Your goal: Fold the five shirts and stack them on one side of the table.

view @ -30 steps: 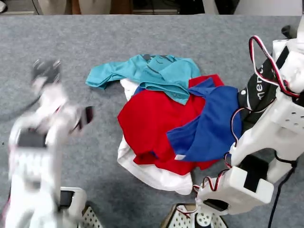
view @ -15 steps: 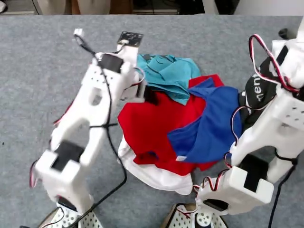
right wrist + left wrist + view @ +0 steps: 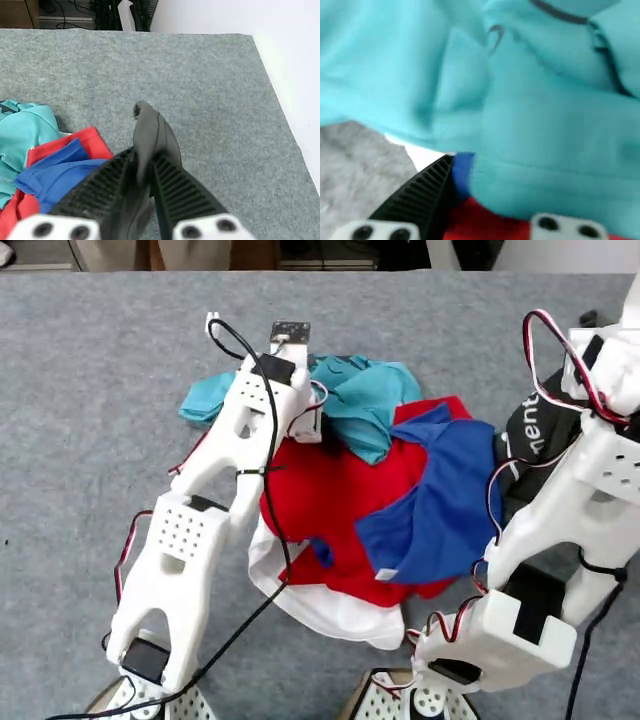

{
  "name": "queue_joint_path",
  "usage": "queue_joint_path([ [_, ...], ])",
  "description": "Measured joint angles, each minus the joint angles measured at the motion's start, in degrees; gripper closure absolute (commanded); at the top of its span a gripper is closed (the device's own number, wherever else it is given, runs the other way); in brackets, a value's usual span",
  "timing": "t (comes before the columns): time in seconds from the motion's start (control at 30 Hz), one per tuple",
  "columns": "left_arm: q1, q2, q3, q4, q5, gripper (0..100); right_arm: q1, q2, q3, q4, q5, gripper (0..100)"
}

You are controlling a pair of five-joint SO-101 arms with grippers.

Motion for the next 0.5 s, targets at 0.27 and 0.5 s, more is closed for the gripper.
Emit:
queue_joint_path([
  [0.27, -6.95, 1.32, -11.87, 9.41, 0.18, 98, 3.43, 0.00, 0.00, 0.00, 0.00, 99.5],
  [0.5, -20.84, 2.37, -25.93, 16.00, 0.18, 98, 7.03, 0.09, 0.09, 0.09, 0.00, 99.5],
])
